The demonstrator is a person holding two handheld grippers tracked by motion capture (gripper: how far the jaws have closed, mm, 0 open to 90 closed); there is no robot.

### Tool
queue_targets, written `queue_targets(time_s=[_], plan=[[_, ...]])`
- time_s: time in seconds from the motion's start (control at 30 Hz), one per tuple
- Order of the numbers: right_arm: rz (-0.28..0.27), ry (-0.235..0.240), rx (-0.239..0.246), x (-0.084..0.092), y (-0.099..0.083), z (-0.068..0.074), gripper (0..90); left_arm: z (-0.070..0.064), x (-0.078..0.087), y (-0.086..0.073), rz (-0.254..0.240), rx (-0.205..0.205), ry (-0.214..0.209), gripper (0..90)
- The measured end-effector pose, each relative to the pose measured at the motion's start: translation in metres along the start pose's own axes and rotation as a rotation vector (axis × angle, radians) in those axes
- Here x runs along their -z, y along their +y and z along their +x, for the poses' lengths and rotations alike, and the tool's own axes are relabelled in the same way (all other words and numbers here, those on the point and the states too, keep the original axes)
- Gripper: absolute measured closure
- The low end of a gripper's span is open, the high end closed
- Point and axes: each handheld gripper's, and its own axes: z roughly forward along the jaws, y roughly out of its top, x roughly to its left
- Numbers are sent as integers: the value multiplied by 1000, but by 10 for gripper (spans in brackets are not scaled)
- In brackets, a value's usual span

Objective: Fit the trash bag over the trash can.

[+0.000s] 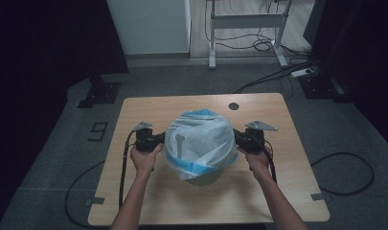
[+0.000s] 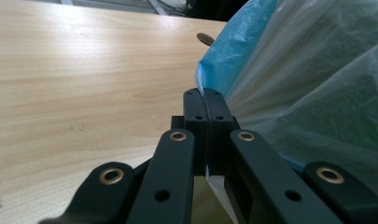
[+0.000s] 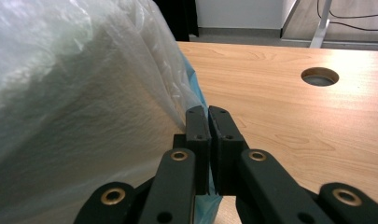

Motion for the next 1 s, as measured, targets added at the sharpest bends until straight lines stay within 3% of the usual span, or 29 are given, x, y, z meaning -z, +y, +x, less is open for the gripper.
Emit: queue_targets(time_s=[0.53,0.73,0.83,0.93,1.0], plan=[[35,-6,-26,-14,0,-6,864,12,-8,-6,126,56,24,895],[56,-25,-36,-13,-5,-12,864,17,-1,-15,123,73,11,895],[65,-30,-45,-11,-8,-14,864,16,2,-15,129,54,23,894],[36,-54,-55,-5,-12,-17,851,15,7,-15,109,38,12,893],[-34,-78,-53,6,-11,-19,724,15,10,-14,89,33,15,891]])
